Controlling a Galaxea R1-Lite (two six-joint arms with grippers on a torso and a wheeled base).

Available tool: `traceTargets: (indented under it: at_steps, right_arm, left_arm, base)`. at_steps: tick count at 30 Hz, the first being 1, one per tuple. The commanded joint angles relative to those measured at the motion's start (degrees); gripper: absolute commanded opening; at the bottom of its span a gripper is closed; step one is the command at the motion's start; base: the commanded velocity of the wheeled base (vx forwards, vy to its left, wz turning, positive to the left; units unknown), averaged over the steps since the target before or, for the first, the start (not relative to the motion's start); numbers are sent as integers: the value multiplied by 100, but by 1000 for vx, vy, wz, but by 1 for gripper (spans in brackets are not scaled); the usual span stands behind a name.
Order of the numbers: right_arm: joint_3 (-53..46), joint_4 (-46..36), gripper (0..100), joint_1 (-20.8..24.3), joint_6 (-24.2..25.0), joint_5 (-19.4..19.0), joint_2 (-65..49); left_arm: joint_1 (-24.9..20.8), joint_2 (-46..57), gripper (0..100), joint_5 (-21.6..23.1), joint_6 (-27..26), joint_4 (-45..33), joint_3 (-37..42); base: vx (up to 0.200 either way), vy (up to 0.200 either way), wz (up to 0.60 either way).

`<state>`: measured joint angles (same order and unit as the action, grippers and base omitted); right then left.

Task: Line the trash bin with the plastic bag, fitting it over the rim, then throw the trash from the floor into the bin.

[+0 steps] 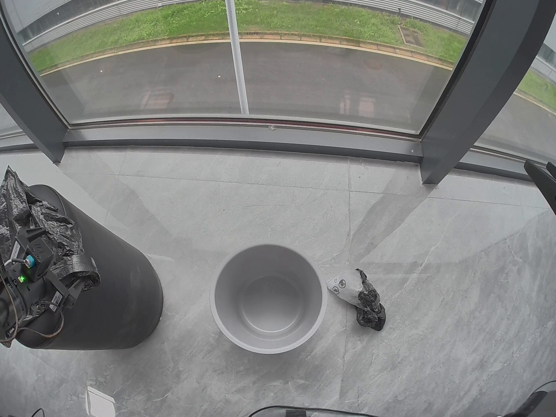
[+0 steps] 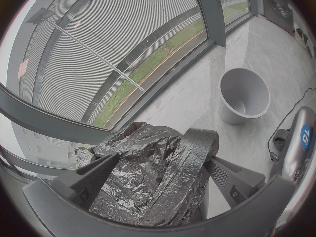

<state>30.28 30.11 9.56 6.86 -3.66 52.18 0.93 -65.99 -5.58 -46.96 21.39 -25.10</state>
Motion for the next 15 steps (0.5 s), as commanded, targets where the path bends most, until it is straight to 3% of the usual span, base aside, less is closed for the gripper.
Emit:
traceTargets:
  at_steps: [1, 10, 11, 15]
  right_arm:
    - [-5, 4, 100, 2, -1, -3, -23]
    - [4, 4, 100, 2, -1, -3, -32]
    - [4, 4, 100, 2, -1, -3, -32]
    - [4, 4, 100, 2, -1, -3, -50]
  left_arm:
    - [74, -98, 100, -4, -15, 23, -4]
    - [74, -204, 100, 5, 20, 260, 5]
    - [74, -204, 0, 5, 29, 269, 5]
    - [66, -160, 0, 22, 64, 269, 5]
  base:
    - [0, 0, 0]
    - [0, 0, 0]
    - [0, 0, 0]
    - [0, 0, 0]
